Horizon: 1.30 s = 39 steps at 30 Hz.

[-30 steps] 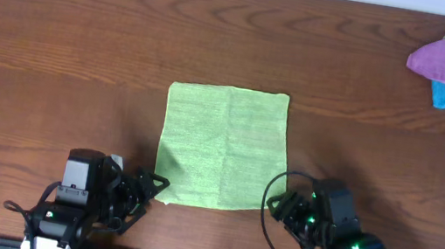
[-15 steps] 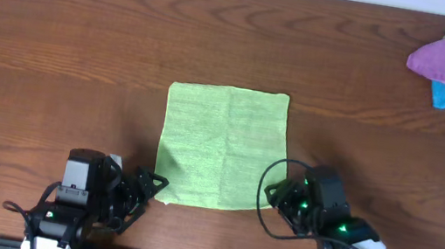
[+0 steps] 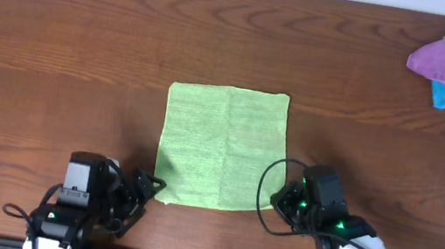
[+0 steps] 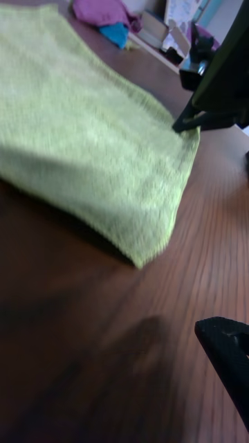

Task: Fold the cloth
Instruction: 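Grasp the cloth's near edge corners with both grippers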

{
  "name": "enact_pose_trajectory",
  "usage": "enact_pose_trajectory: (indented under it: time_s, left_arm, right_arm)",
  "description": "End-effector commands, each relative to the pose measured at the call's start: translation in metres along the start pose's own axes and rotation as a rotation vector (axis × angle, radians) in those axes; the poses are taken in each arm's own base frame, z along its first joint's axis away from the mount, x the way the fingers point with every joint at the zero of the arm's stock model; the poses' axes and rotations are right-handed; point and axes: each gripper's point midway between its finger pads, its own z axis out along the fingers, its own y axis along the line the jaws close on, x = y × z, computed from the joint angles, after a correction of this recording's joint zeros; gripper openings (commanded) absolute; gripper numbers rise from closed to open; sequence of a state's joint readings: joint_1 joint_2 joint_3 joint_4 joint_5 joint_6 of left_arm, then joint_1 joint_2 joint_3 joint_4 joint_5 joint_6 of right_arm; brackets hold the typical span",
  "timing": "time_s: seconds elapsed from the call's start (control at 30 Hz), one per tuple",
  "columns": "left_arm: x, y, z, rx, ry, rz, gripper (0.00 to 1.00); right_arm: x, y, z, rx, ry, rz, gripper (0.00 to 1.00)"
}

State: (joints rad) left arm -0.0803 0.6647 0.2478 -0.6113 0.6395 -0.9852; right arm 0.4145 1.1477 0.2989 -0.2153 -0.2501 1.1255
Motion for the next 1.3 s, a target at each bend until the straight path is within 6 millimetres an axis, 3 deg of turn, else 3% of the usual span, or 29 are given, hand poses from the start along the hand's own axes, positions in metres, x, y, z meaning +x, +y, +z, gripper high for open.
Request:
enact_pose_trajectory:
  time_s: [0.0, 0.9, 1.17, 1.2, 1.27]
  left_arm:
    - [0.000, 0.005, 0.005, 0.009, 0.004, -0.018, 0.95]
    - [-0.023, 0.008, 0.024, 0.072, -0.085, -0.001, 0.95]
    - [-0.026, 0.009, 0.030, 0.059, -0.074, -0.024, 1.00]
    - [-0.026, 0.011, 0.031, 0.049, -0.068, -0.032, 0.94]
    - [-0.026, 0.014, 0.034, 0.035, -0.061, -0.043, 0.93]
  right_arm:
    - [0.001, -0.004, 0.001, 0.013, 0.001, 0.003, 0.01]
    - [0.004, 0.002, 0.001, -0.017, 0.021, -0.002, 0.02]
    - [0.004, 0.002, 0.001, -0.017, 0.021, -0.001, 0.02]
    - [0.004, 0.002, 0.001, -0.017, 0.021, -0.001, 0.01]
    - [0.004, 0.002, 0.001, -0.017, 0.021, -0.001, 0.01]
